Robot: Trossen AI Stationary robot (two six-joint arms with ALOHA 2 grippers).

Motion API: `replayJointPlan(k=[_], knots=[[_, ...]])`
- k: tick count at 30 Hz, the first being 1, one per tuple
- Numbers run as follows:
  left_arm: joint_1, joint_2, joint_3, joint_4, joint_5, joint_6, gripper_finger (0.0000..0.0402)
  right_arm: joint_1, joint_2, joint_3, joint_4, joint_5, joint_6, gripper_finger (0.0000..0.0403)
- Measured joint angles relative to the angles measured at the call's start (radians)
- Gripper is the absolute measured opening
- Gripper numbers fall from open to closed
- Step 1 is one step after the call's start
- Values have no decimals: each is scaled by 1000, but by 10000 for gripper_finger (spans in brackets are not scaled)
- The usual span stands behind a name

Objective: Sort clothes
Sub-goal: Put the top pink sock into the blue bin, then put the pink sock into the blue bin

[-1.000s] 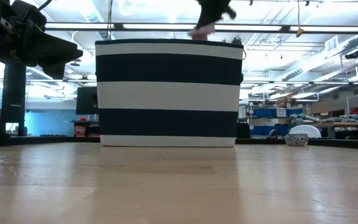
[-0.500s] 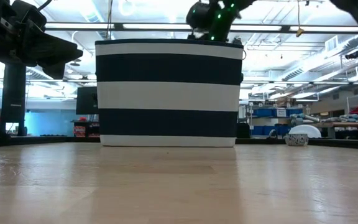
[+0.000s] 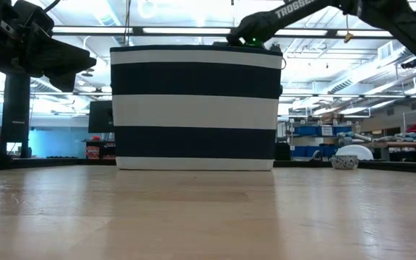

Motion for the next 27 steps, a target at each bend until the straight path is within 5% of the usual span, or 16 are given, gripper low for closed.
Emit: replayJointPlan(k=[8,20,27], knots=[[0,0,0,0,0,0,115,8,-21,-3,4,-21,11,27],[0,0,0,0,0,0,115,37,-246,-3,21,-28,24,138],[0,0,0,0,0,0,115,58,-395,-3,16,27,78,156]])
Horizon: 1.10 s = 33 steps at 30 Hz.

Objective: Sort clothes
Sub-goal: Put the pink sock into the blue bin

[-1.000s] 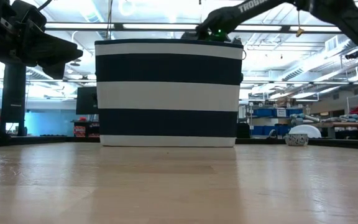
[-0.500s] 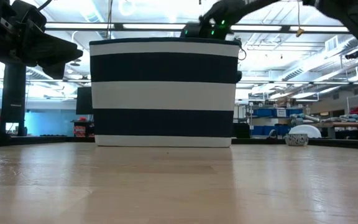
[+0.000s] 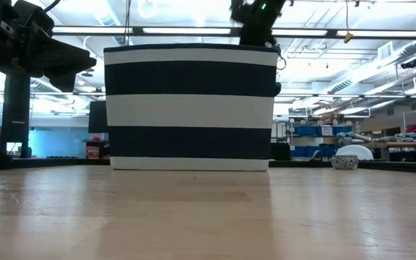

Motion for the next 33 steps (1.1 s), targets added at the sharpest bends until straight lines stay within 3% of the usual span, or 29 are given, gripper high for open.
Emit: replayJointPlan(k=[8,12,25,33], knots=[[0,0,0,0,0,0,115,37,-177,-6,-44,-30,127,153],[0,0,0,0,0,0,115,78,-287,-92,-44,-19,161,150],[0,0,0,0,0,0,115,283,-740,-674,-71,13,493,146],[0,0,0,0,0,0,115,455,-833,-943,-133,-112,680,144]])
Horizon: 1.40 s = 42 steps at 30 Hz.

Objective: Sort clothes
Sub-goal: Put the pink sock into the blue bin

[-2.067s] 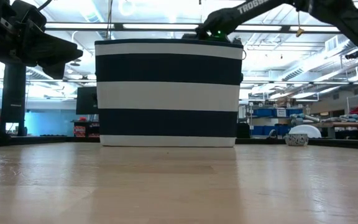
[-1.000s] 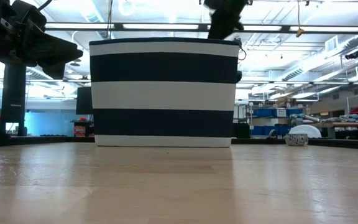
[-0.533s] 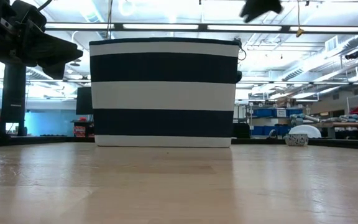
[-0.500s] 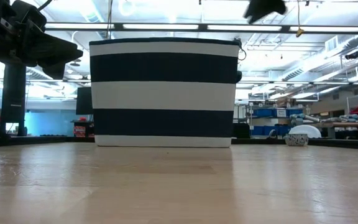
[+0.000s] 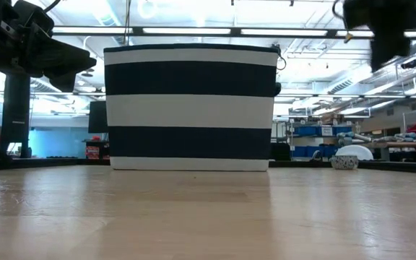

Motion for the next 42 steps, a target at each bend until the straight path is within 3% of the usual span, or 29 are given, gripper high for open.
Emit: replayJointPlan(k=[9,23,42], knots=[[0,0,0,0,0,0,115,212,83,-172,66,-80,170,132],[0,0,0,0,0,0,115,490,309,-181,173,-67,388,132],[0,0,0,0,0,0,115,580,615,-181,305,-17,395,130]])
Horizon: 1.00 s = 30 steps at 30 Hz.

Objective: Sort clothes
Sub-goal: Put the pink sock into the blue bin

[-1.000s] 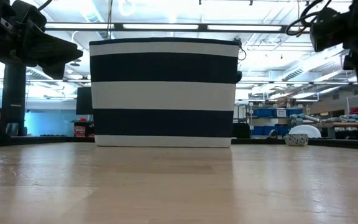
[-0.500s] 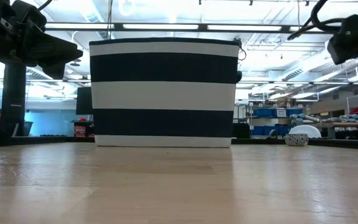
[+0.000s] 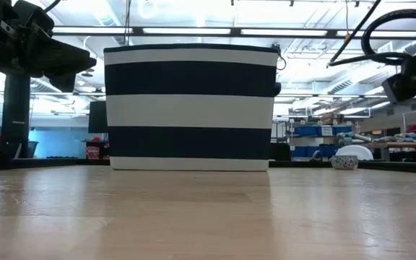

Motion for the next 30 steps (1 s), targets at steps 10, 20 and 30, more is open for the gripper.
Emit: replayJointPlan(k=[10,20,30], knots=[[0,0,0,0,0,0,115,-1,48,3,118,44,-58,22],[0,0,0,0,0,0,115,-1,-65,20,25,119,9,4],[0,0,0,0,0,0,115,-15,-225,280,-388,293,53,1]])
